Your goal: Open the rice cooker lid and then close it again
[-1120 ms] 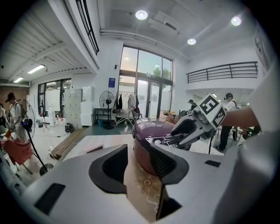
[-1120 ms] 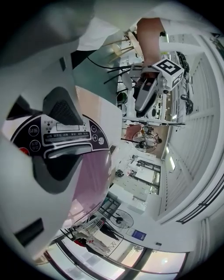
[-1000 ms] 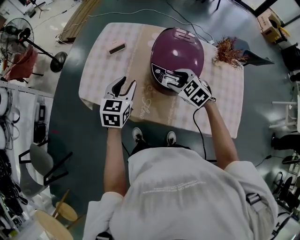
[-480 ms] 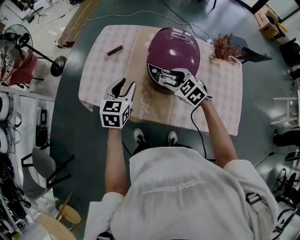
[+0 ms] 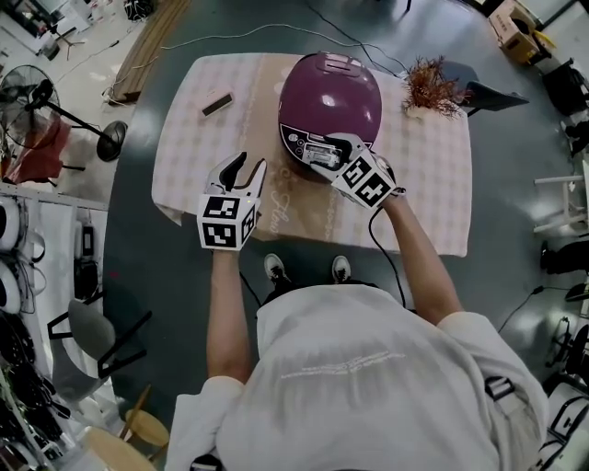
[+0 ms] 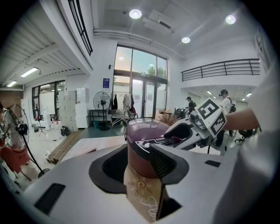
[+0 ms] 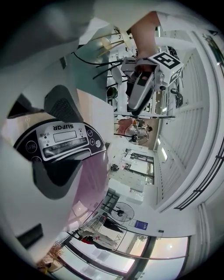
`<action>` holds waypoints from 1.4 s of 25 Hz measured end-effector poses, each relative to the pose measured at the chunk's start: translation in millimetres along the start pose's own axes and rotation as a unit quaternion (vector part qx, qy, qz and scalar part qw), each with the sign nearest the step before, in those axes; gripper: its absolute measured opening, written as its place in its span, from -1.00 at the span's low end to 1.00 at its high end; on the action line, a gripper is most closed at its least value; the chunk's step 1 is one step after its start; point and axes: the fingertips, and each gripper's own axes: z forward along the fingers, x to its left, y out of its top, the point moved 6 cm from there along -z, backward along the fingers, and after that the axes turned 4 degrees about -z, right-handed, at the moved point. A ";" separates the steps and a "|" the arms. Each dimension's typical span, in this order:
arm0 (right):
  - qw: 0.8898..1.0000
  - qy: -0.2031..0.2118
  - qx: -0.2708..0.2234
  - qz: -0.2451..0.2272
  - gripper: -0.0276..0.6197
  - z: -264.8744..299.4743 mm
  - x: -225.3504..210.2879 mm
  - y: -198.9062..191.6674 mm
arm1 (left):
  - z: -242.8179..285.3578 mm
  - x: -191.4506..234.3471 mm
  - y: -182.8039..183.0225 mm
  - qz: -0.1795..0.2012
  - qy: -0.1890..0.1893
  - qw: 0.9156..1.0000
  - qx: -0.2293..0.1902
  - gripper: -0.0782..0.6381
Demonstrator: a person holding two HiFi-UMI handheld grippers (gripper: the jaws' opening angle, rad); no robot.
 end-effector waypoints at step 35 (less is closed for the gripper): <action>0.996 0.010 -0.013 0.083 0.07 3.8 -8.3 -1.7 | 2.8 11.1 -9.3 -0.008 -0.022 1.000 0.004 -0.31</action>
